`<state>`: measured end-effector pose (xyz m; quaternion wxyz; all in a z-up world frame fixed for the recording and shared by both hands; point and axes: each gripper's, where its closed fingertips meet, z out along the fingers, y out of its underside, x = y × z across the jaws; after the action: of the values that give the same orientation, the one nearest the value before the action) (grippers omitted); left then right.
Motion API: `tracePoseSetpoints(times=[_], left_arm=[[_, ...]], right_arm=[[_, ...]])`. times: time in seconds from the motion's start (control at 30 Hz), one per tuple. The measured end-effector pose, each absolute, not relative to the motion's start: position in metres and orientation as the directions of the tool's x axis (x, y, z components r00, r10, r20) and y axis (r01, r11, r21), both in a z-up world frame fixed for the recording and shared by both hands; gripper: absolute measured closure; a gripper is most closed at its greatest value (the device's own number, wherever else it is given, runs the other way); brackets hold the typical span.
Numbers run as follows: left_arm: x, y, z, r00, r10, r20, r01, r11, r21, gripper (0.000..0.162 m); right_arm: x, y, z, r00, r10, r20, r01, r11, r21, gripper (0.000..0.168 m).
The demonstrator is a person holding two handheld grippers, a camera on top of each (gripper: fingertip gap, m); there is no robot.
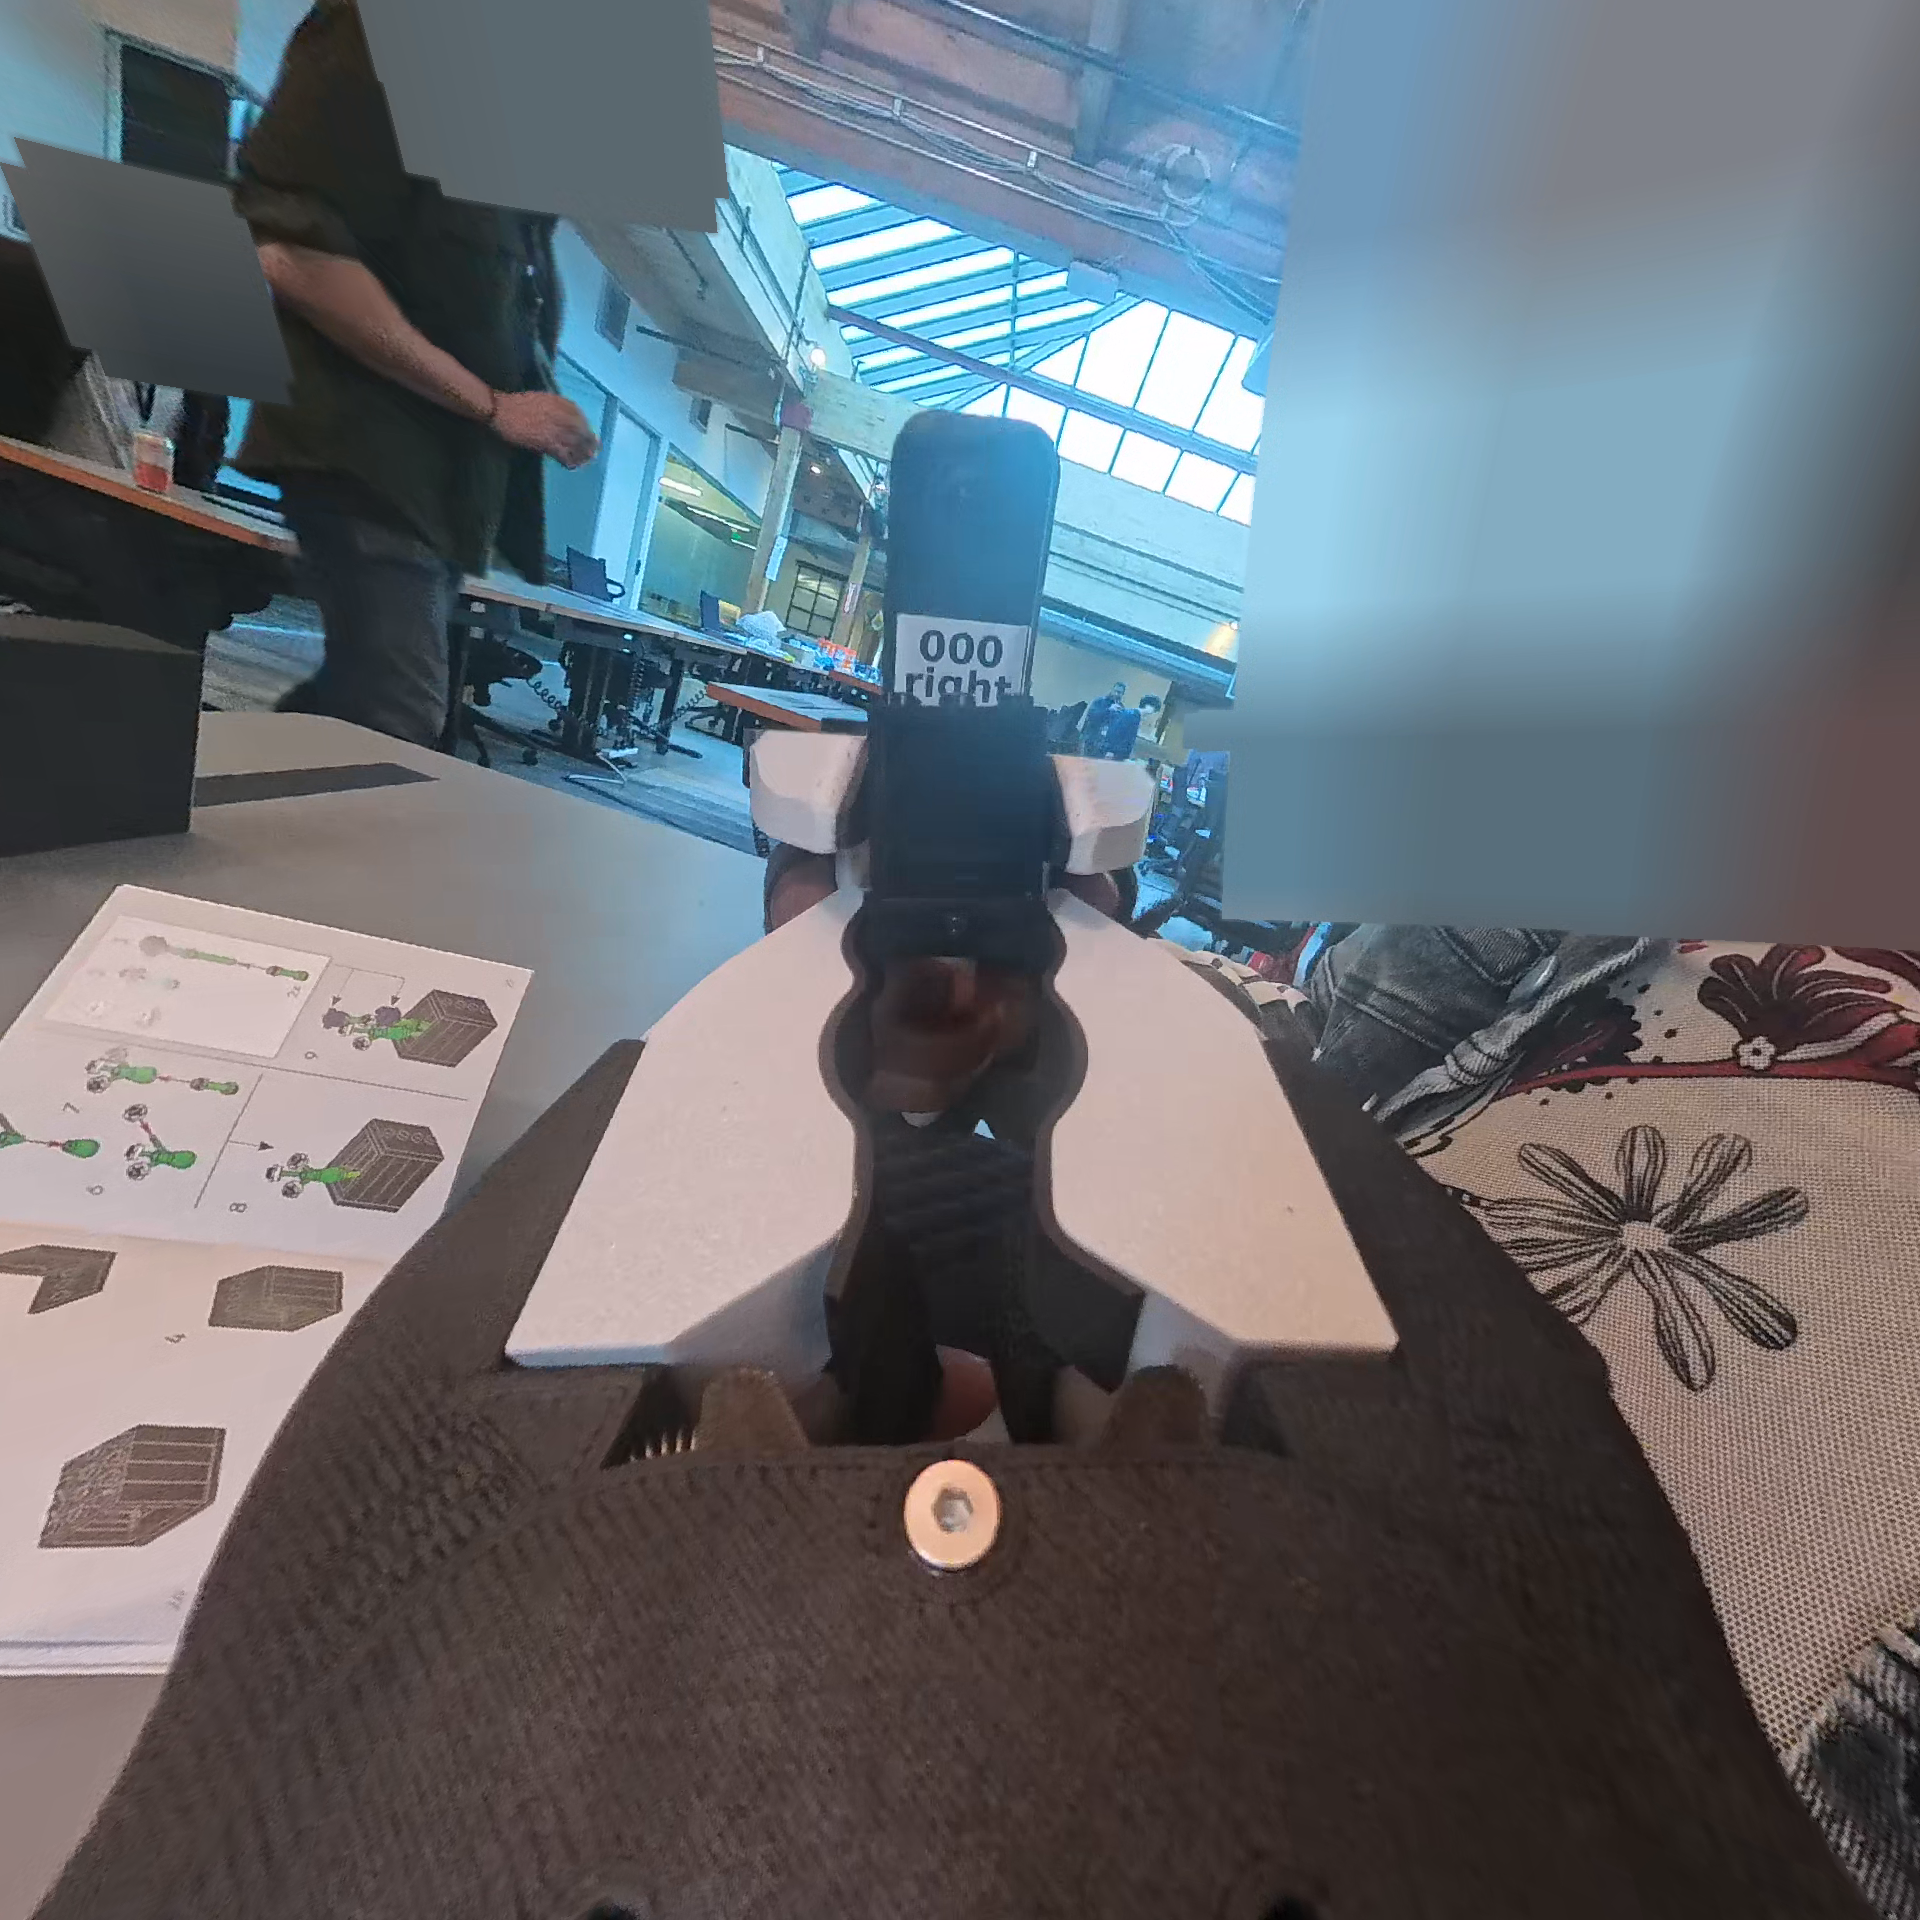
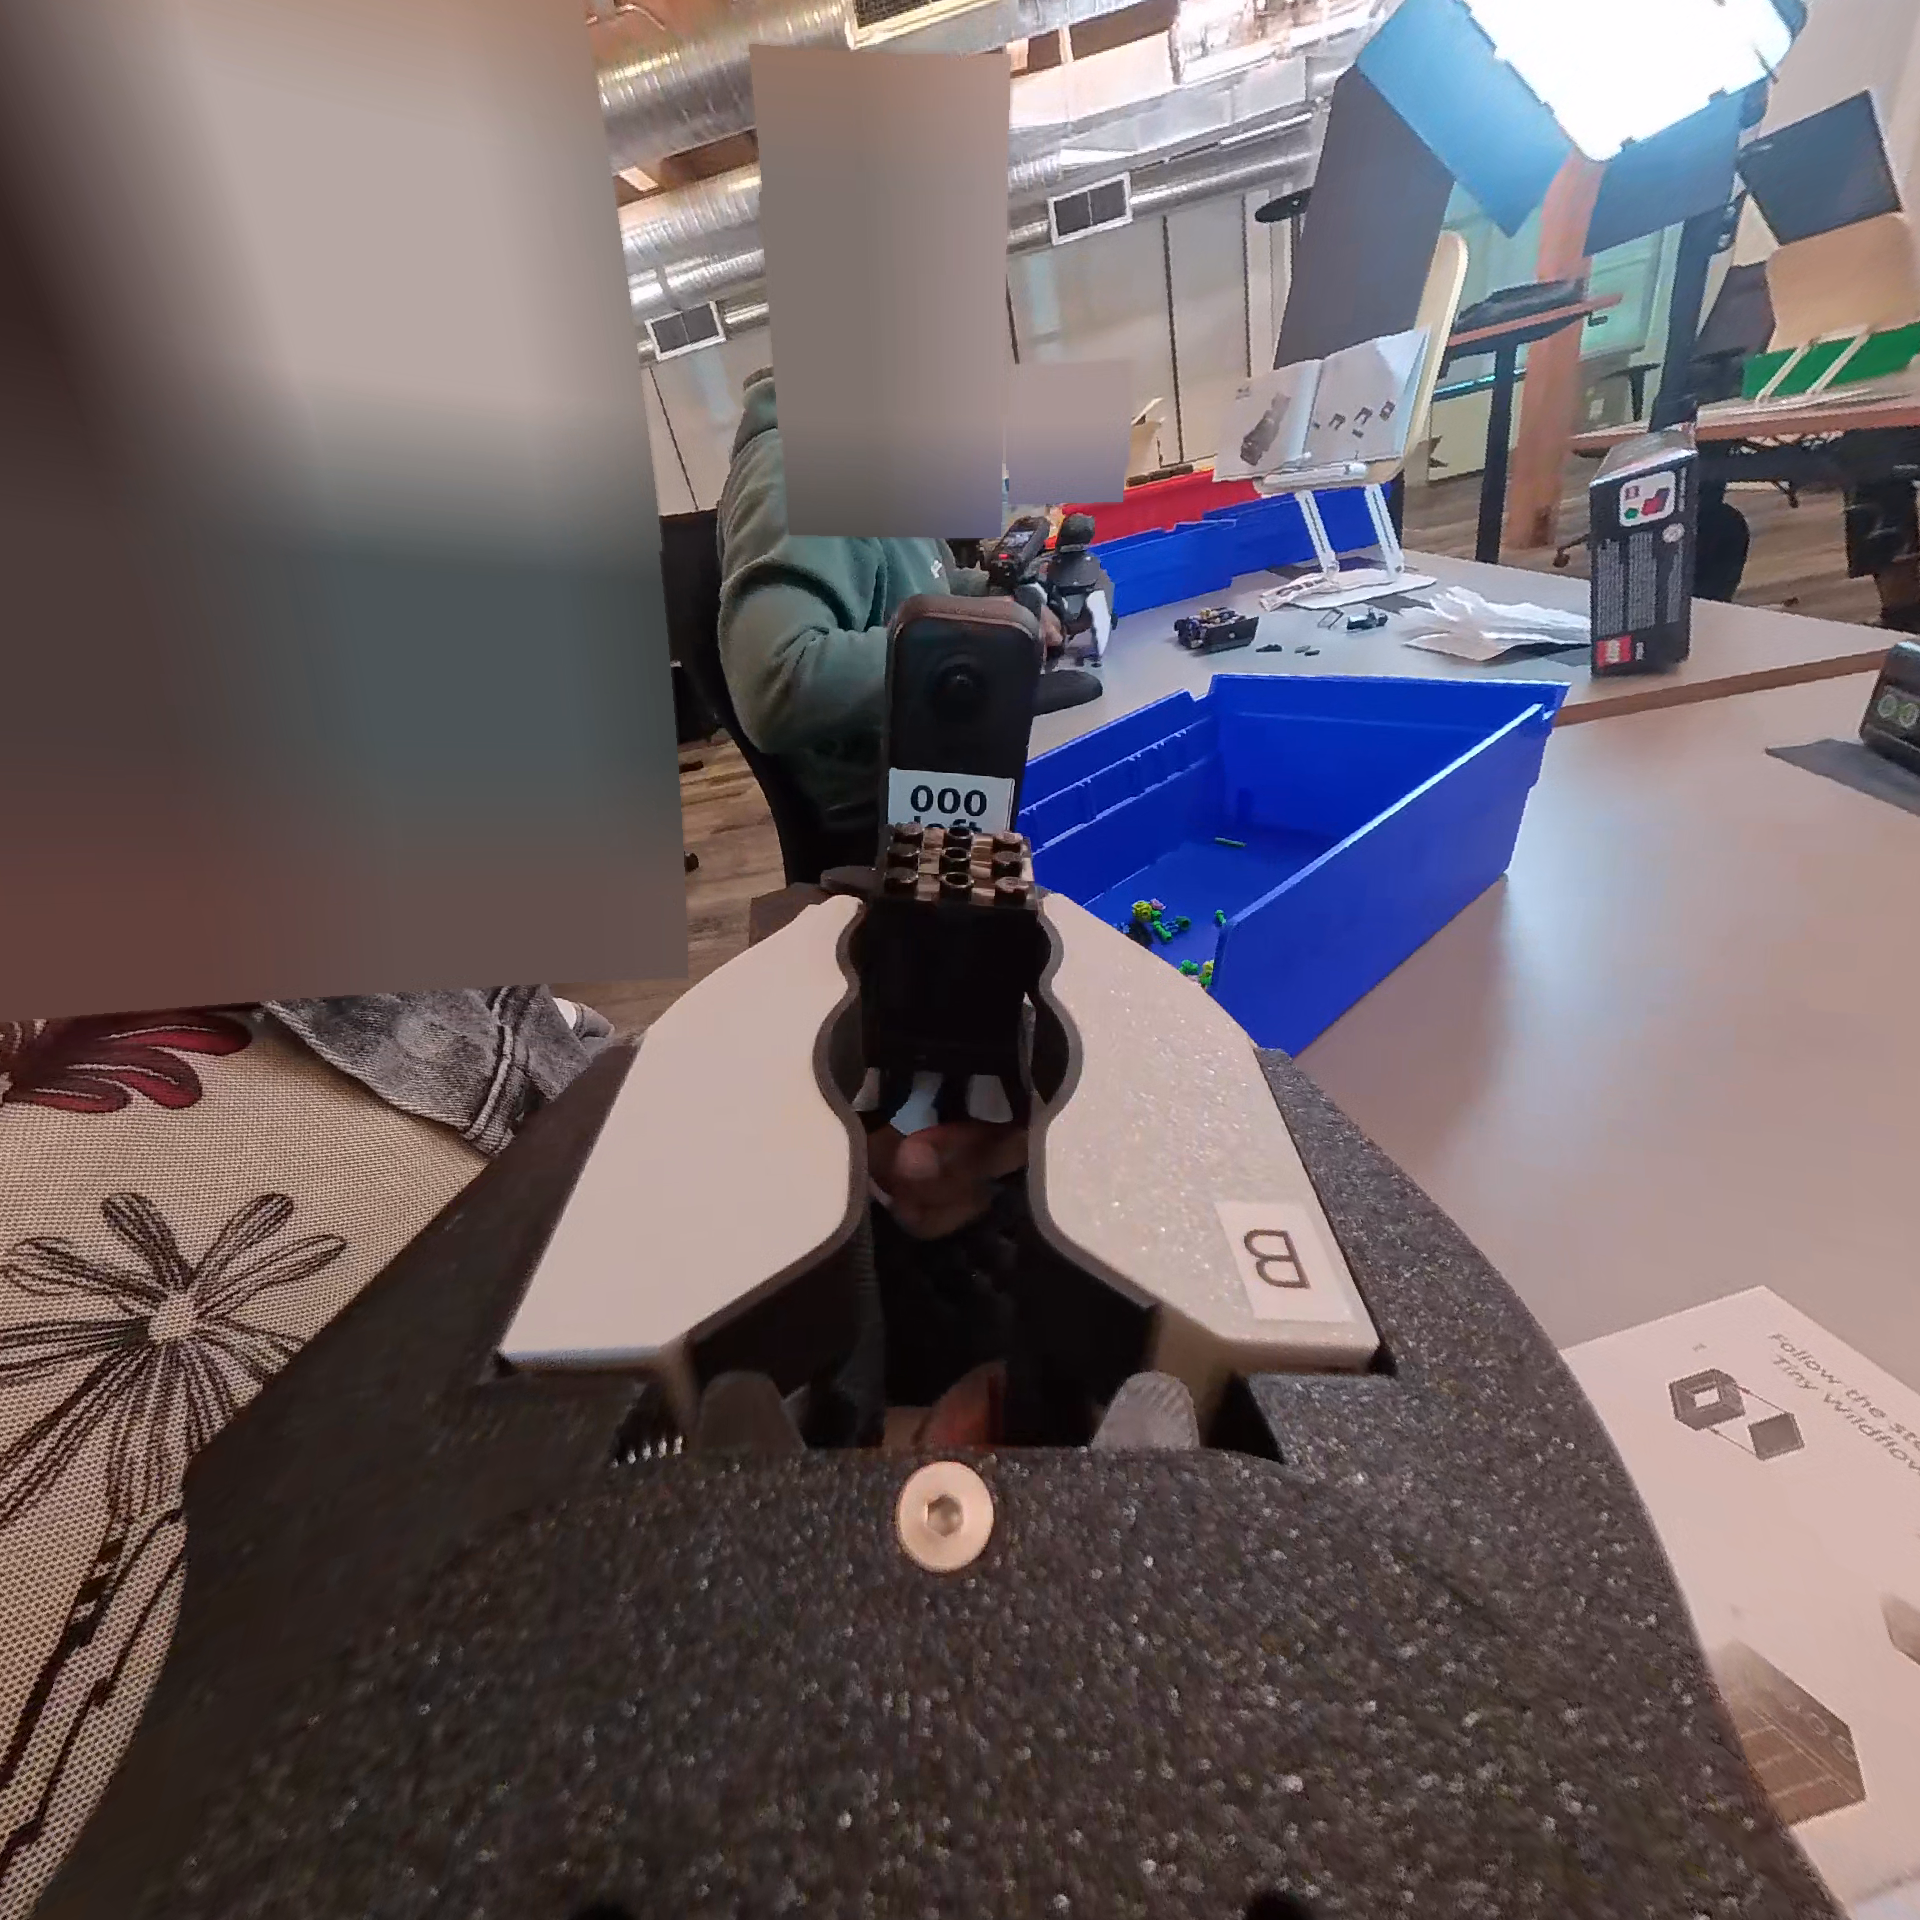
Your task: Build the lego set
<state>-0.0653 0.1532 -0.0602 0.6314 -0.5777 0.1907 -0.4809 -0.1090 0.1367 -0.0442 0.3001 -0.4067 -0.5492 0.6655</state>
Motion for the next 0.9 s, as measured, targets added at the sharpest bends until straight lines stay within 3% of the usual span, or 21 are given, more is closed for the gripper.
tracePoseSetpoints(times=[0.1,0.27,0.37,0.5,0.67,0.8,0.9], left_arm=[[-0.065,0.156,-0.061,0.478,-0.819,0.318,0.377,-0.136,-0.916,0.132],[-0.073,0.160,-0.071,0.581,-0.761,0.289,0.283,-0.144,-0.948,0.111],[-0.088,0.151,-0.072,0.664,-0.710,0.233,0.160,-0.170,-0.972,0.094],[-0.152,0.122,-0.066,0.806,-0.588,0.067,-0.108,-0.257,-0.960,0.091],[-0.284,0.079,-0.083,0.903,-0.391,-0.176,-0.390,-0.578,-0.717,0.097],[-0.324,0.074,-0.105,0.896,-0.427,-0.118,-0.406,-0.685,-0.604,0.106],[-0.331,0.074,-0.136,0.818,-0.567,-0.102,-0.546,-0.706,-0.451,0.110]], right_arm=[[-0.107,0.139,-0.042,-0.487,0.849,-0.204,0.032,-0.216,-0.976,0.142],[-0.100,0.150,-0.034,-0.462,0.868,-0.182,0.001,-0.205,-0.979,0.142],[-0.093,0.161,-0.036,-0.412,0.900,-0.143,0.006,-0.154,-0.988,0.142],[-0.078,0.184,-0.048,-0.281,0.957,-0.071,0.027,-0.066,-0.997,0.142],[-0.053,0.204,-0.070,-0.171,0.983,-0.066,0.031,-0.061,-0.998,0.142],[-0.042,0.215,-0.085,-0.132,0.986,-0.107,0.024,-0.105,-0.994,0.142],[-0.040,0.221,-0.090,-0.106,0.985,-0.135,0.009,-0.134,-0.991,0.142]])
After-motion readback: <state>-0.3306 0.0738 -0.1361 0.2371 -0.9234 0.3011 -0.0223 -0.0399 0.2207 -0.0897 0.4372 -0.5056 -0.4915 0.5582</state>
